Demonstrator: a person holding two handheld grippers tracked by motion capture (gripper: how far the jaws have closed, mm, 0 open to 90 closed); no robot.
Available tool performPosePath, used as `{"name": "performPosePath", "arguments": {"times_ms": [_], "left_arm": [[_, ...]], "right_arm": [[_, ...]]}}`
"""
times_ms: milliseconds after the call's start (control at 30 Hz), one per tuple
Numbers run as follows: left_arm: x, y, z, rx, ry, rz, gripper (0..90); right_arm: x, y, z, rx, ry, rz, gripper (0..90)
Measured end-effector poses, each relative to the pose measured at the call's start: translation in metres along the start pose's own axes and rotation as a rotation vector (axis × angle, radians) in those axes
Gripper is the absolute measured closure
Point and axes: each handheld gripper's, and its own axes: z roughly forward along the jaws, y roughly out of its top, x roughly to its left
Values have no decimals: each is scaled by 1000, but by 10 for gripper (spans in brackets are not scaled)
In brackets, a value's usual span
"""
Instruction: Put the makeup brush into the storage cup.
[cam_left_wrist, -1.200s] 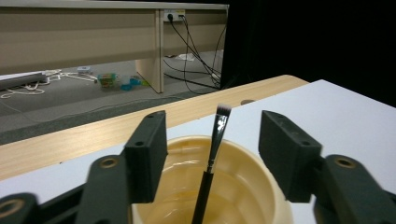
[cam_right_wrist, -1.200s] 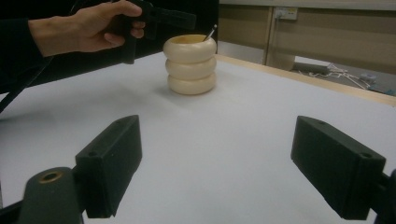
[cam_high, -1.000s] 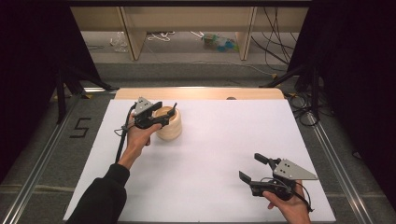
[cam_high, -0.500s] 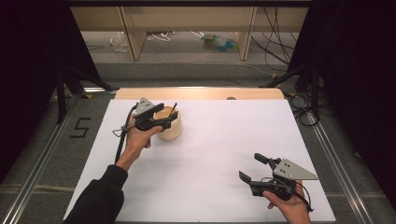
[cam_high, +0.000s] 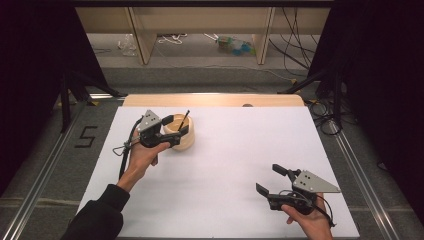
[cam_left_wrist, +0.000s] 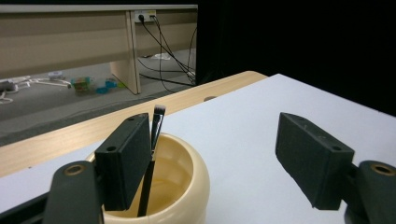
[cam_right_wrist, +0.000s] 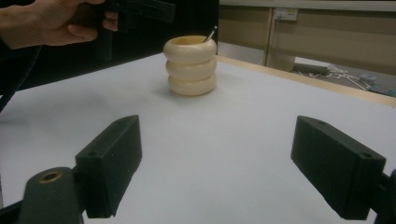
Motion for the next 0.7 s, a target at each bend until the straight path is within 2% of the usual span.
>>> {"name": "performPosePath", "arguments": {"times_ms": [400, 567, 600, 667, 700], "left_arm": [[-24, -6, -14, -3, -57, 52, 259], [-32, -9, -17, 14, -80, 42, 246], [-33, -8, -18, 16, -81, 50, 238], [-38, -8, -20, 12, -92, 61, 235], [-39, -8, -21, 12, -96, 67, 234]], "right_arm": [[1, 0, 0, -7, -1, 1, 175], [1, 0, 1, -16, 11, 8, 175], [1, 0, 1, -19, 10, 7, 174], [1, 0, 1, -17, 12, 8, 175], [1, 1, -1, 3, 2, -2, 175]]}}
